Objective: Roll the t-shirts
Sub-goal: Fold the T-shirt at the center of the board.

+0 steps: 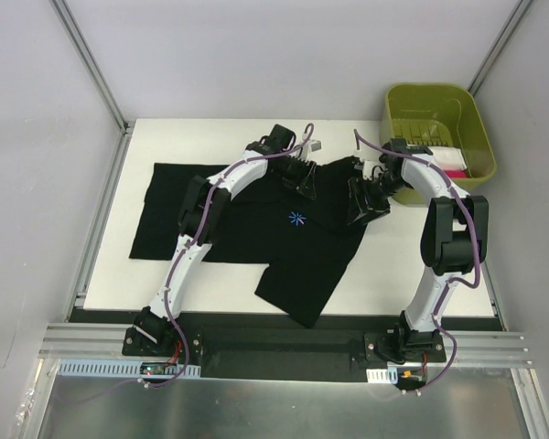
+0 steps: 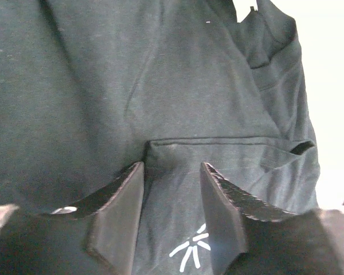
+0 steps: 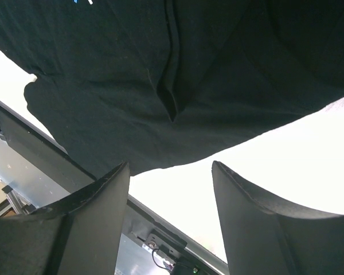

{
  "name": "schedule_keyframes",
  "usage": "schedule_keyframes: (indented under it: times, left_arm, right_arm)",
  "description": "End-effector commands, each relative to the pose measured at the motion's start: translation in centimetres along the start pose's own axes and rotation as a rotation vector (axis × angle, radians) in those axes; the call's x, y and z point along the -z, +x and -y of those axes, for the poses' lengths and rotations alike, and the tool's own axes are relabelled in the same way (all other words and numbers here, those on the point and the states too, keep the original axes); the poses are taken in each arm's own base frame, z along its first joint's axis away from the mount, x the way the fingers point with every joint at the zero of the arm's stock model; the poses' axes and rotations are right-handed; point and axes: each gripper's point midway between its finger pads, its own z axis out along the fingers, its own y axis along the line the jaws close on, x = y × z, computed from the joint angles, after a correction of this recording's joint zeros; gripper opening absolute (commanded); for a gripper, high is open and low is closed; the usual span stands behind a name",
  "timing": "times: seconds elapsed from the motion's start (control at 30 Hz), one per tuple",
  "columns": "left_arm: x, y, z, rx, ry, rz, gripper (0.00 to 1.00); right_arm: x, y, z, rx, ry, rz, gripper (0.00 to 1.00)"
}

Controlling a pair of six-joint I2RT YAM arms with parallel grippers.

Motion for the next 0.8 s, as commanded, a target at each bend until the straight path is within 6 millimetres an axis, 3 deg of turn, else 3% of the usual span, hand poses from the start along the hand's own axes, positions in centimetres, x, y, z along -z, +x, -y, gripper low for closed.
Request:
schedule_keyframes:
  times: [0.0,0.17,0.3,0.33,0.47,0.67,0.77]
  left_arm:
    - [0.1,-1.4,0.0,-0.008,-0.043,0.031,0.39]
    - [-0.2,-1.5,-0.2,0.005,-0.070,0.033,0.24]
    - [-0.1,-1.4,-0.2,0.005,-0.073,0.032,0.10]
    - [-0.1,-1.5,-0.2,-0.003,-0.070,0.034,0.01]
    - [0.5,-2.2,0.7,-0.011,-0.038,0.049,0.00]
    - [1.4,-2.7,1.0,0.005,-0.032,0.064,0.00]
    - [1.8,-2.6,0.9,0.025,-0.029,0.066,0.00]
  right_arm:
    - [0.4,-0.1,-0.4,0.021,0.010,-0.003,0.63]
    - [-0.7,-0.7,-0.7,0.042,0.005,-0.026,0.63]
    - [-2.6,-1.2,-1.2,0.067,-0.005,-0.071,0.62]
    - [-2.9,-1.3,-1.3,0.077,0.001,-0.079,0.62]
    - [-3.8,-2.2,-1.0,0.109,0.041,-0.092,0.62]
    - [-4.4,-1.8,-0.9,0.120,0.049,-0.117,0.61]
    - [-4.7,-1.6,-0.8,0.127,0.048,-0.124,0.56]
